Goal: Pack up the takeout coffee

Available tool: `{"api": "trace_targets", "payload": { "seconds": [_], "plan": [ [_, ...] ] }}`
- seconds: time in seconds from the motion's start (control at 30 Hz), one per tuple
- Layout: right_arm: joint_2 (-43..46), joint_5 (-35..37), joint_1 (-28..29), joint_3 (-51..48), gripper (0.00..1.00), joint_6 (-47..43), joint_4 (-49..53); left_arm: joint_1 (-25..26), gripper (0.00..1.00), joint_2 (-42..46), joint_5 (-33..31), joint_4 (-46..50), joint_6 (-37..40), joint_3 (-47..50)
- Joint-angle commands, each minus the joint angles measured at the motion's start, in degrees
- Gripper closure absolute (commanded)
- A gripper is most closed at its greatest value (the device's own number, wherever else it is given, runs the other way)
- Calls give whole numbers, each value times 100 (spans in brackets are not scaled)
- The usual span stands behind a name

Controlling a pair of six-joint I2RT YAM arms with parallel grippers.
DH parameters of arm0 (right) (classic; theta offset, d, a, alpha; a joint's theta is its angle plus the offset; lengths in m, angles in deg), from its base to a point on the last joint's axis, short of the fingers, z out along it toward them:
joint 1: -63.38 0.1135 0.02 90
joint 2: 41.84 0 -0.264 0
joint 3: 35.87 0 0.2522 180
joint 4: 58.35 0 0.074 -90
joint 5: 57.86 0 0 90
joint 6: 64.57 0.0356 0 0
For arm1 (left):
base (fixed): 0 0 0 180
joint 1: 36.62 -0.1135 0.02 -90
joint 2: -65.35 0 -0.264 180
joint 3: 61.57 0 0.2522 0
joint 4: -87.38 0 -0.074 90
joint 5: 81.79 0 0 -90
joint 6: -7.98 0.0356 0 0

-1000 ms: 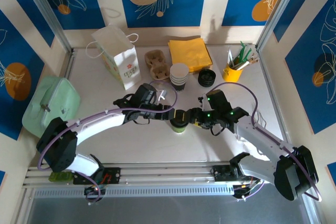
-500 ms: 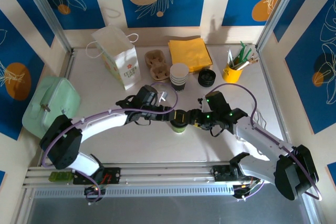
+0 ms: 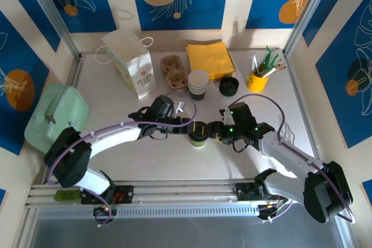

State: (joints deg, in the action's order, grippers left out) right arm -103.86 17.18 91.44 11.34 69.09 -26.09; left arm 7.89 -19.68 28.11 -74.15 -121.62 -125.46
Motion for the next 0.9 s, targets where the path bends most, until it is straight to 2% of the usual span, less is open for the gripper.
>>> {"api": "trace_targets", "payload": {
  "seconds": [0.0, 0.3, 0.6, 0.7, 0.87],
  "plan": [
    [-114, 516, 6, 20, 35, -173, 978, 82, 42, -101, -258, 380, 13, 73],
    [109, 442, 16, 701, 34, -212, 1308, 110, 39, 72, -267, 614, 118, -410],
    [137, 524, 143, 1310, 34, -326, 1646, 54, 35, 410, -596, 1151, 329, -779],
    [160, 775, 327, 1494, 35, -341, 1787, 15, 34, 758, -1002, 1382, 325, -721],
    [122, 1450, 857, 1907, 36, -361, 2123, -142, 32, 1692, -2079, 1942, 240, -323]
  ]
}}
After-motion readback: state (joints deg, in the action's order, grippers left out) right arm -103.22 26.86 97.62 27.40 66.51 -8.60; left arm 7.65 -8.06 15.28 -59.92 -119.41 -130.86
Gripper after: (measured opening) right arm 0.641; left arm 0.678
